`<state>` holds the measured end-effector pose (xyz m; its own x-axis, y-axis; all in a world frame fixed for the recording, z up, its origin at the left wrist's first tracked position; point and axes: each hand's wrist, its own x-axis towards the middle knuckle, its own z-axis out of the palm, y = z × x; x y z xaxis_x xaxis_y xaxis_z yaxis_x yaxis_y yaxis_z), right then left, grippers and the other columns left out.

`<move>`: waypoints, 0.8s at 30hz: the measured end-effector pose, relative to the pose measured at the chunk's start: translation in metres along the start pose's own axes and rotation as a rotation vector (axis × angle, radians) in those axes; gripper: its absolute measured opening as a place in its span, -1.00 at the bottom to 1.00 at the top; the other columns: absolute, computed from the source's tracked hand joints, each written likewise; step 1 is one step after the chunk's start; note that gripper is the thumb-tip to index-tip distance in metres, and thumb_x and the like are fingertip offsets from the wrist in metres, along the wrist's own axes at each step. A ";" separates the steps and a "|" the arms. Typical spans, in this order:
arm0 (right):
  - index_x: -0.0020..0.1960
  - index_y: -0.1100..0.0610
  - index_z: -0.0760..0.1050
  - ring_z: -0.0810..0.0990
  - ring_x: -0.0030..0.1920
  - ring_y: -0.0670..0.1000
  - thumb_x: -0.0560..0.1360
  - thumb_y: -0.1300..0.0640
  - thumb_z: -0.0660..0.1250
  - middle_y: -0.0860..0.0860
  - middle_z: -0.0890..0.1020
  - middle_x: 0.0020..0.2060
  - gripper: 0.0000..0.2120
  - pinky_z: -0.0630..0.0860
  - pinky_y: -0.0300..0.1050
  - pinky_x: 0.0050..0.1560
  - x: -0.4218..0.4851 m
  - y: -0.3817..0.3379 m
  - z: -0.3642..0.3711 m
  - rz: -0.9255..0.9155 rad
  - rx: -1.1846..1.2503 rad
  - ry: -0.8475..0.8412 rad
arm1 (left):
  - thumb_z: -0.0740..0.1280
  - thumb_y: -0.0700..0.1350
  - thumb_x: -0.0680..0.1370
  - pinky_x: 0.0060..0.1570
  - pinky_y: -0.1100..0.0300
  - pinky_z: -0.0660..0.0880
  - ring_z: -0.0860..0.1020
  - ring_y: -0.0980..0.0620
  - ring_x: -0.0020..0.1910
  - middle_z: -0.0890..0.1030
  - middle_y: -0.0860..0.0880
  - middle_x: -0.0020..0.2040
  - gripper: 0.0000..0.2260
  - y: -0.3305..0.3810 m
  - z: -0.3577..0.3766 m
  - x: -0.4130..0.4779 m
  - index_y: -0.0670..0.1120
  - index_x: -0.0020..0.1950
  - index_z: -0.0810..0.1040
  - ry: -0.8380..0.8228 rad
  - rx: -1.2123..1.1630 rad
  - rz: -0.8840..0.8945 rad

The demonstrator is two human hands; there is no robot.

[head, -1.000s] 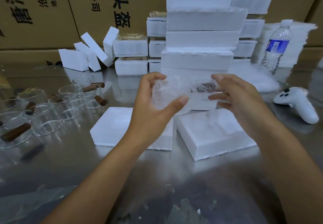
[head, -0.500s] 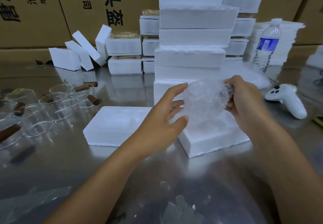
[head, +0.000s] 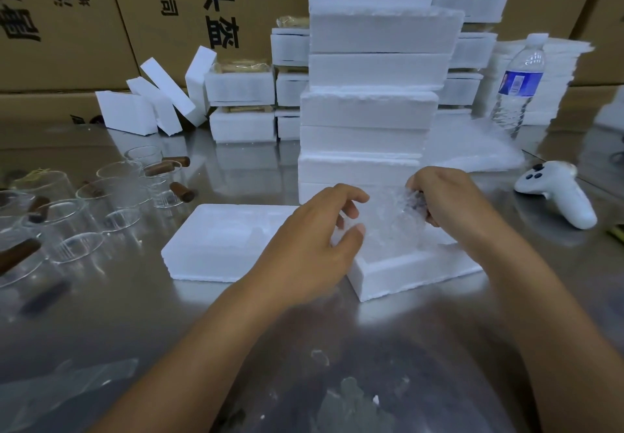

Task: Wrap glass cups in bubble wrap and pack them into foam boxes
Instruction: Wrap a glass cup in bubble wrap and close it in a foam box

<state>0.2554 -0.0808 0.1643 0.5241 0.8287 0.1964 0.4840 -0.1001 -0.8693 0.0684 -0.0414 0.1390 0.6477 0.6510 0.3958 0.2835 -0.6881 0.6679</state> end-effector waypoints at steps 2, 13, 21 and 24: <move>-0.24 0.28 0.40 0.36 -0.39 -0.01 0.48 0.13 0.13 -0.02 0.43 -0.44 -0.76 0.26 -0.13 -0.36 0.003 0.005 0.001 -0.031 -0.140 0.047 | 0.23 0.25 0.50 -0.11 0.37 0.41 0.42 0.32 0.09 0.41 0.31 0.09 -0.65 0.001 0.002 -0.001 0.28 0.26 0.28 -0.037 0.041 -0.009; -0.15 0.00 0.40 0.43 -0.30 -0.09 0.41 0.02 0.43 -0.10 0.46 -0.32 -0.80 0.34 -0.17 -0.29 0.012 0.027 0.000 -0.079 -0.318 0.163 | 0.35 0.36 0.34 0.20 0.30 0.27 0.29 0.29 0.31 0.27 0.37 0.35 -0.35 -0.001 -0.002 -0.002 0.40 0.34 0.13 -0.113 0.182 0.075; -0.21 -0.01 0.45 0.50 -0.25 0.01 0.44 0.08 0.32 -0.04 0.55 -0.31 -0.93 0.32 -0.18 -0.35 0.008 0.019 -0.004 -0.081 -0.288 0.300 | 0.23 -0.04 0.58 -0.24 0.51 0.38 0.46 0.27 -0.13 0.48 0.14 -0.08 -0.85 -0.018 -0.024 0.011 0.12 0.15 0.41 0.272 0.004 -0.106; -0.05 0.02 0.46 0.45 -0.16 0.07 0.47 0.08 0.24 -0.01 0.55 -0.15 -0.93 0.32 -0.12 -0.20 0.008 0.022 -0.014 -0.001 -0.359 0.433 | 0.28 -0.07 0.55 -0.21 0.25 0.41 0.47 0.18 -0.18 0.45 0.12 -0.12 -0.74 -0.026 -0.026 0.009 0.07 0.23 0.37 0.147 0.215 -0.252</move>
<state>0.2796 -0.0842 0.1534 0.7270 0.5346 0.4309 0.6528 -0.3434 -0.6752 0.0485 -0.0098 0.1418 0.4344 0.8372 0.3323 0.5737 -0.5416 0.6144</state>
